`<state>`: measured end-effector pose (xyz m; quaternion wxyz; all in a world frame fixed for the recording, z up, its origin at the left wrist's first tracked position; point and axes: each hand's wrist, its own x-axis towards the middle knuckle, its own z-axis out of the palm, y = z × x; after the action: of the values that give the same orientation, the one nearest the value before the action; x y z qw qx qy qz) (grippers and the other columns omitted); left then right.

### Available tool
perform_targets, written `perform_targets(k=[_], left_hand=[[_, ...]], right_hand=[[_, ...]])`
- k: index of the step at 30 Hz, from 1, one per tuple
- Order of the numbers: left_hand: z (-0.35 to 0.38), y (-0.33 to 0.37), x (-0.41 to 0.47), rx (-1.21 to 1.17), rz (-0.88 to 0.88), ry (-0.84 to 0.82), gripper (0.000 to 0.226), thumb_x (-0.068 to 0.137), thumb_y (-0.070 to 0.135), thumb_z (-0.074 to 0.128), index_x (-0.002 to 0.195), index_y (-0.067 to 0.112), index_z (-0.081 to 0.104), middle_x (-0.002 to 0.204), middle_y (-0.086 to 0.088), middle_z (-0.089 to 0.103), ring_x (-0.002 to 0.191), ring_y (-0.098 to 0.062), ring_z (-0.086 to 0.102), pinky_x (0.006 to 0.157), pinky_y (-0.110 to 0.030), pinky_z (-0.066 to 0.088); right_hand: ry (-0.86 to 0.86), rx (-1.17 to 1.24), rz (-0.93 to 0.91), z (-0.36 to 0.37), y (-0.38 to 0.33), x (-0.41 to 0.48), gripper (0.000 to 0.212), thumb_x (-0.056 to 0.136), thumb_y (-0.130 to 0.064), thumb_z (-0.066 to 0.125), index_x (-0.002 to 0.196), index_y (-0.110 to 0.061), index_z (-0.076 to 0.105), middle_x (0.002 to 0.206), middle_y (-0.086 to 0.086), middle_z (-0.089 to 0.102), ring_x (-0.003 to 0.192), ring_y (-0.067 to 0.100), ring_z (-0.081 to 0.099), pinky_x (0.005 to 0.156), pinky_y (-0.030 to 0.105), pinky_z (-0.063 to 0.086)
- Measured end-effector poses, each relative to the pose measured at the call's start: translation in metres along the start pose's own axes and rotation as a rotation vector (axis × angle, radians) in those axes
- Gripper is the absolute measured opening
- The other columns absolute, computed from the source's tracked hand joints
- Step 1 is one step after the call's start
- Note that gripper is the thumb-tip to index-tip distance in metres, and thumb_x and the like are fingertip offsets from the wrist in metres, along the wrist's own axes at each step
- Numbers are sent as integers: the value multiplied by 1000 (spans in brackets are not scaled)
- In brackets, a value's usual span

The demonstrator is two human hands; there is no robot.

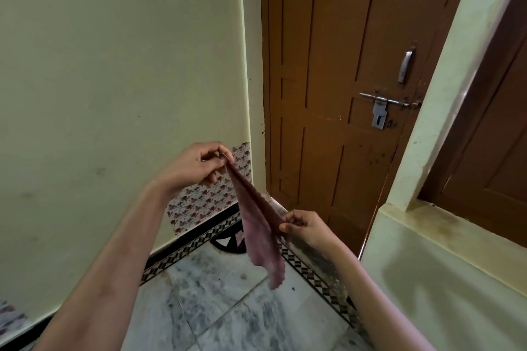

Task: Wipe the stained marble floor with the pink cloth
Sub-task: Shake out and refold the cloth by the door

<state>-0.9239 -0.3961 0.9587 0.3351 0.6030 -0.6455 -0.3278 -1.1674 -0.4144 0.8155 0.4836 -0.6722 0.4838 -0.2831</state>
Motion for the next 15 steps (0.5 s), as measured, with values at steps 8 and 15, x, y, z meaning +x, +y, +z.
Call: perform_targets(k=[8, 15], left_hand=[[-14, -22, 18, -30, -65, 271, 24, 91, 12, 51, 73, 9, 67, 78, -13, 68, 69, -21, 63, 70, -34, 58], [-15, -33, 28, 201, -14, 560, 20, 76, -1, 67, 86, 10, 55, 74, -4, 60, 71, -19, 55, 70, -33, 49]], right_hand=[[111, 53, -163, -5, -22, -12, 14, 94, -8, 53, 96, -20, 61, 86, -9, 68, 81, -4, 64, 70, 11, 50], [103, -173, -295, -11, -43, -15, 20, 87, -3, 61, 91, -20, 69, 93, -10, 67, 90, 0, 62, 78, 14, 49]])
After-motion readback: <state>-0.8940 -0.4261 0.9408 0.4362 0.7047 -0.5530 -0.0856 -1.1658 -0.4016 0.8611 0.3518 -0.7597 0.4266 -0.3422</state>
